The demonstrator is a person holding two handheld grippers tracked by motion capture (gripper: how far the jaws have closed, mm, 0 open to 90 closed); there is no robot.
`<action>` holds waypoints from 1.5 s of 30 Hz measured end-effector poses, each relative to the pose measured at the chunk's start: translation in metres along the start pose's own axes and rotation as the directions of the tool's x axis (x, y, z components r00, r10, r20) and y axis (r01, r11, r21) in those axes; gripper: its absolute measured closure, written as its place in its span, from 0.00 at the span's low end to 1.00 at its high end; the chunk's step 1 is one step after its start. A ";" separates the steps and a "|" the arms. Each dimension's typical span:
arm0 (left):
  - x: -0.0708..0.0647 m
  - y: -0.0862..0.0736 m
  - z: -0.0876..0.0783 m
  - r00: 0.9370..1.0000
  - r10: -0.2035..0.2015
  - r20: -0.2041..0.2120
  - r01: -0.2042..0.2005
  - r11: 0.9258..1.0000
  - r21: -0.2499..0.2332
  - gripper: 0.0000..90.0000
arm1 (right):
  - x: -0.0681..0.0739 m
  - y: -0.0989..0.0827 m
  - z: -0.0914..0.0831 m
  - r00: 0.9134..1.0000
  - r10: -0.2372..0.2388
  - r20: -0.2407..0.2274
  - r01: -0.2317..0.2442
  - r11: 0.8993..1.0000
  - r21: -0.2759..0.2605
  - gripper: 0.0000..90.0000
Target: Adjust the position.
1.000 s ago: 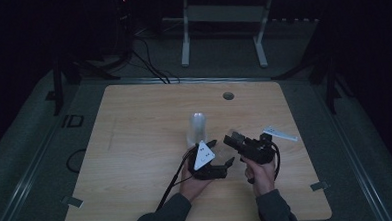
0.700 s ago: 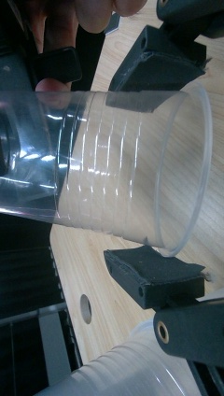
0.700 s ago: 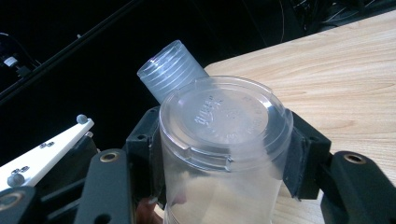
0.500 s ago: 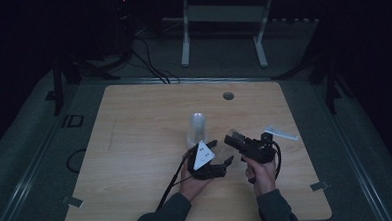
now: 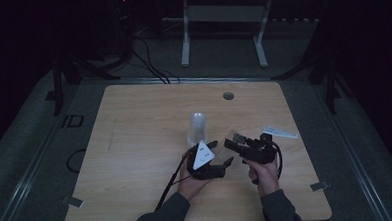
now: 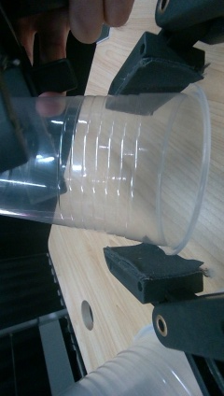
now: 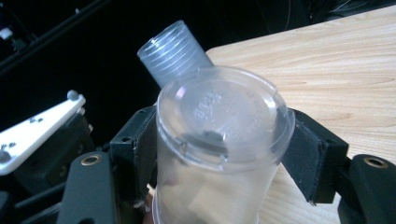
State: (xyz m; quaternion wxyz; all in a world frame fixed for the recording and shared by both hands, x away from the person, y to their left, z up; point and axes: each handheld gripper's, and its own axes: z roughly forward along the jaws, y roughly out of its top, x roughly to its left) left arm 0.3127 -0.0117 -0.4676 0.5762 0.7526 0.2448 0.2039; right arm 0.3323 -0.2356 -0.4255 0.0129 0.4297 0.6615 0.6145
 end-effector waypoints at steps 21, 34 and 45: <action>0.026 0.008 -0.023 1.000 -0.011 0.007 0.011 1.000 -0.006 0.28 | -0.006 0.021 -0.025 0.968 -0.250 0.022 0.238 0.944 0.228 0.39; 0.034 0.010 -0.031 0.998 0.013 0.066 -0.015 1.000 0.021 0.28 | 0.007 0.036 -0.011 0.837 -0.547 0.022 0.462 0.728 0.507 0.41; 0.035 0.009 -0.029 0.992 0.051 0.115 -0.059 0.996 0.071 0.28 | 0.022 0.042 0.008 0.694 -0.712 -0.109 0.571 0.451 0.686 0.41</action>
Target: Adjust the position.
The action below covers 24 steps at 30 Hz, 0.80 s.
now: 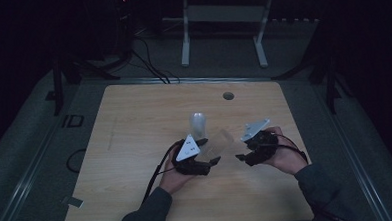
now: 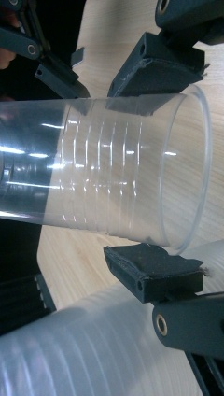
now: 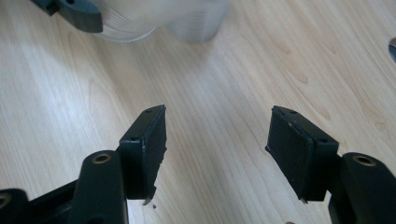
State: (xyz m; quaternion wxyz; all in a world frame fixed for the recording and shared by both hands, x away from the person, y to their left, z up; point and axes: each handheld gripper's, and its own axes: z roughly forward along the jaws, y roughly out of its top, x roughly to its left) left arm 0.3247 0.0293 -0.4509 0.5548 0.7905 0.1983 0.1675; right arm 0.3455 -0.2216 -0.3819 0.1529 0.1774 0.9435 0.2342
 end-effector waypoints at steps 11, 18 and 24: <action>0.001 -0.001 0.001 0.999 0.014 0.041 -0.016 0.999 0.036 0.28 | 0.004 0.016 -0.007 0.989 -0.150 -0.007 0.150 0.981 0.126 0.41; 0.000 0.001 0.003 0.998 0.036 0.059 -0.040 0.997 0.066 0.28 | 0.005 0.022 -0.015 0.978 -0.208 -0.017 0.207 0.962 0.175 0.41; -0.001 0.001 0.005 0.996 0.048 0.079 -0.056 0.994 0.098 0.29 | 0.007 0.029 -0.021 0.968 -0.251 -0.031 0.252 0.944 0.214 0.41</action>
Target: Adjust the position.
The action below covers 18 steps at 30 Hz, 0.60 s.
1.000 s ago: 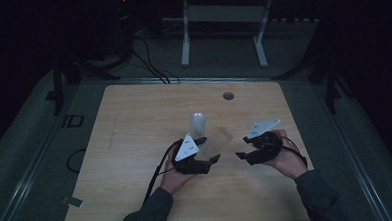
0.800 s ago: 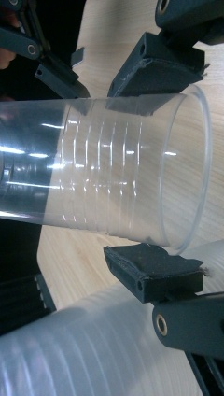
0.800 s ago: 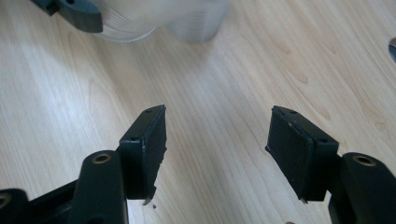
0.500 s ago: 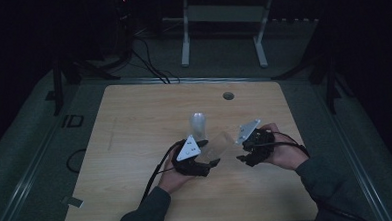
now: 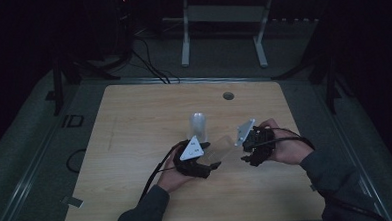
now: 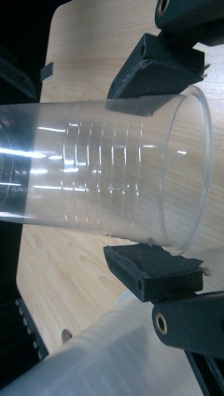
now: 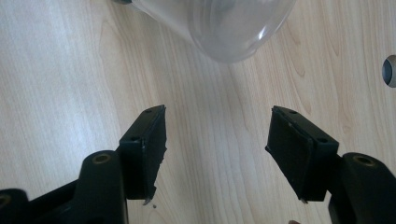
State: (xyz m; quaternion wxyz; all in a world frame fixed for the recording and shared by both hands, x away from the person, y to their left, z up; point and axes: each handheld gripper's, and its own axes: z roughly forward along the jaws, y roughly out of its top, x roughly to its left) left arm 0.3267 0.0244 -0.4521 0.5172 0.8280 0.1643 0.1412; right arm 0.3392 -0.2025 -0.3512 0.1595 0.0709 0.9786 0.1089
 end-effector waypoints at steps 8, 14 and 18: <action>-0.003 -0.002 0.005 0.999 0.021 0.042 -0.023 0.999 0.045 0.29 | 0.004 0.006 0.000 0.998 -0.062 -0.029 0.063 0.997 0.044 0.42; -0.004 -0.003 0.008 0.997 0.044 0.064 -0.049 0.996 0.077 0.29 | 0.006 0.011 0.002 0.994 -0.090 -0.056 0.094 0.993 0.069 0.42; -0.008 -0.004 0.012 0.995 0.060 0.075 -0.067 0.993 0.098 0.29 | 0.008 0.013 0.001 0.991 -0.111 -0.080 0.117 0.990 0.082 0.41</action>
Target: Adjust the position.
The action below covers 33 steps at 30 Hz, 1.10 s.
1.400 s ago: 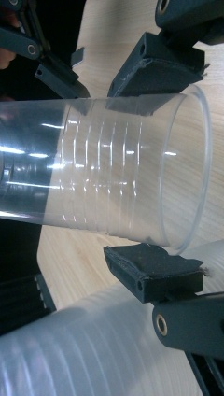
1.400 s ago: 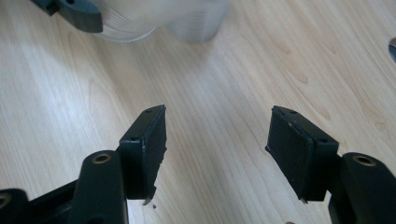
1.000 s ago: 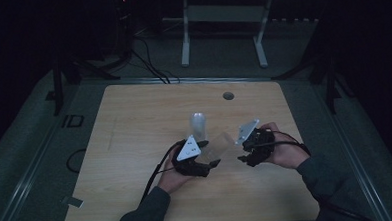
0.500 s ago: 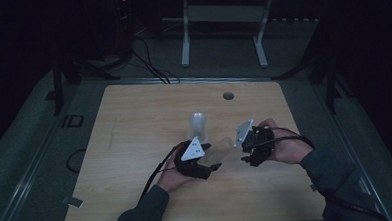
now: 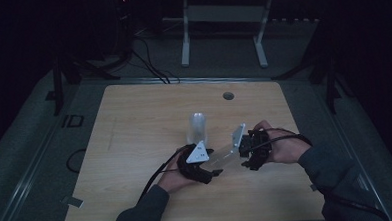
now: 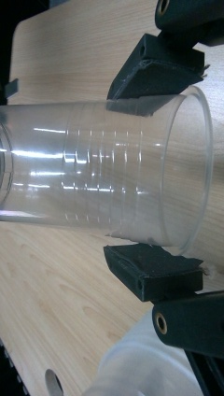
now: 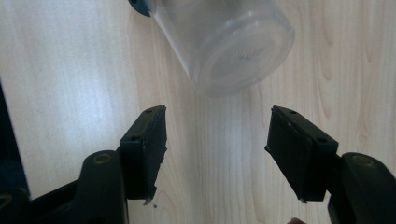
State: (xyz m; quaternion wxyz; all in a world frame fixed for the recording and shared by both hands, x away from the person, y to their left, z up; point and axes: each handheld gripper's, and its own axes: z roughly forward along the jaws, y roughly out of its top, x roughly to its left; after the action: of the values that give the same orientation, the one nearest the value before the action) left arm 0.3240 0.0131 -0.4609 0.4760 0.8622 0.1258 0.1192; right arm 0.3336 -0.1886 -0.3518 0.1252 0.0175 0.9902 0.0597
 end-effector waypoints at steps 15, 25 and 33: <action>-0.007 0.005 0.008 0.996 0.079 0.047 -0.083 0.993 0.086 0.29 | 0.005 0.008 0.007 0.997 -0.050 -0.052 0.052 0.998 0.045 0.37; -0.010 0.007 0.009 0.990 0.123 0.065 -0.130 0.983 0.128 0.29 | 0.009 0.014 0.016 0.996 -0.067 -0.065 0.072 0.995 0.076 0.34; -0.014 0.010 0.012 0.985 0.143 0.094 -0.156 0.977 0.148 0.29 | 0.013 0.017 0.025 0.993 -0.078 -0.084 0.085 0.992 0.089 0.33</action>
State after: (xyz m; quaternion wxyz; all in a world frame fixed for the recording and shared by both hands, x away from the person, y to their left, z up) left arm 0.3157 -0.0058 -0.4594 0.4019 0.9079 0.0495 0.1086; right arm 0.3276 -0.1683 -0.3769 0.0869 -0.0195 0.9960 0.0091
